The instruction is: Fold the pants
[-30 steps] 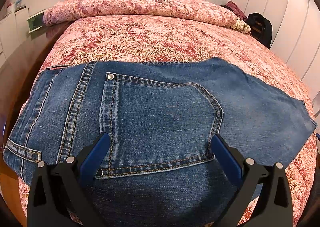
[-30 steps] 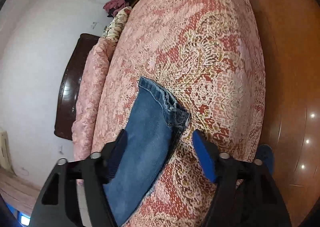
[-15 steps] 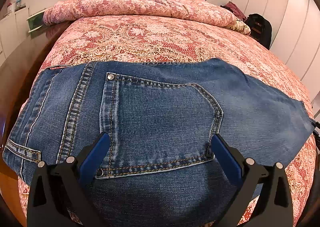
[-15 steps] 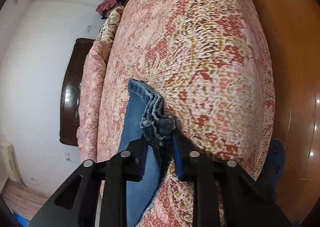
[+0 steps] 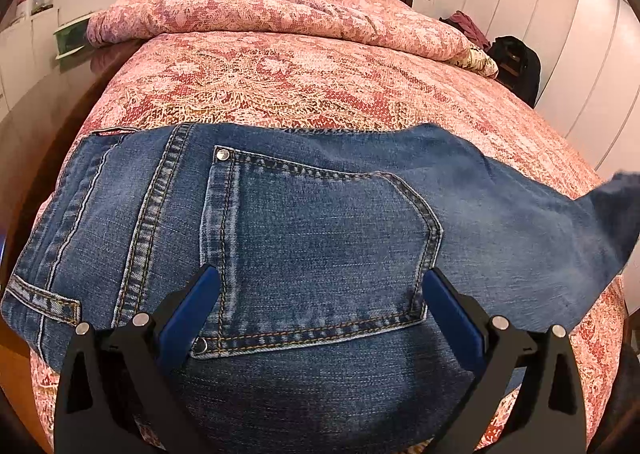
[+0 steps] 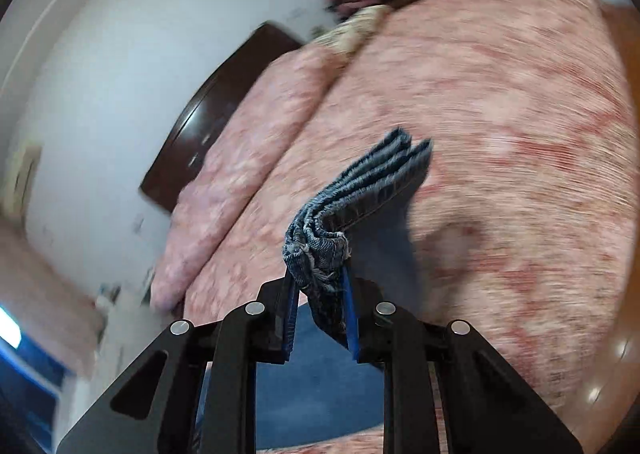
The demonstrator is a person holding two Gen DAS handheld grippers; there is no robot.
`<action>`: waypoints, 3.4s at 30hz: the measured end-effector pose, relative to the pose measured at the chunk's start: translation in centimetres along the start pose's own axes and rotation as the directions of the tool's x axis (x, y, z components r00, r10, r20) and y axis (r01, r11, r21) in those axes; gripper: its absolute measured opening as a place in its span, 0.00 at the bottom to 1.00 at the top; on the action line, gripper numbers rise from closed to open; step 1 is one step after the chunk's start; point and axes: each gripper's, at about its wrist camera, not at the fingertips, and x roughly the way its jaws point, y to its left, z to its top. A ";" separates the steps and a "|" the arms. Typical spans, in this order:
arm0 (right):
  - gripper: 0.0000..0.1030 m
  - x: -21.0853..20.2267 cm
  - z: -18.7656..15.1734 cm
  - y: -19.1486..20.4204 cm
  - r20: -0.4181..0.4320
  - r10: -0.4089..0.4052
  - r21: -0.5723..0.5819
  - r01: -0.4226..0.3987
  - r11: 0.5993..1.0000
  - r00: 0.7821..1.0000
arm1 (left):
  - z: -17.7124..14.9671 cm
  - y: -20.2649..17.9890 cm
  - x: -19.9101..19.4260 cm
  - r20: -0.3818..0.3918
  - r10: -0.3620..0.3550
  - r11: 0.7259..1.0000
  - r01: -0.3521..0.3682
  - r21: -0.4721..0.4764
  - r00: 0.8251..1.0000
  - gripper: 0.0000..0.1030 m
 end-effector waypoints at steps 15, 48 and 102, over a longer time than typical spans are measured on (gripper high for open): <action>0.18 17.0 -18.6 9.3 -0.410 -0.140 -0.385 -0.031 0.922 0.901 | 0.1 0.4 0.1 0.011 -0.024 1.000 0.024 -0.020 1.000 0.98; 0.18 15.7 -23.0 11.9 -0.386 -0.154 -0.555 -0.095 0.827 0.909 | 0.2 -0.9 -0.6 -0.045 0.090 0.996 -0.090 -0.002 0.995 0.98; 0.19 15.7 -23.1 12.0 -0.390 -0.142 -0.536 -0.099 0.838 0.910 | -2.6 14.4 -3.1 0.215 -0.074 0.618 0.214 -0.756 0.974 0.83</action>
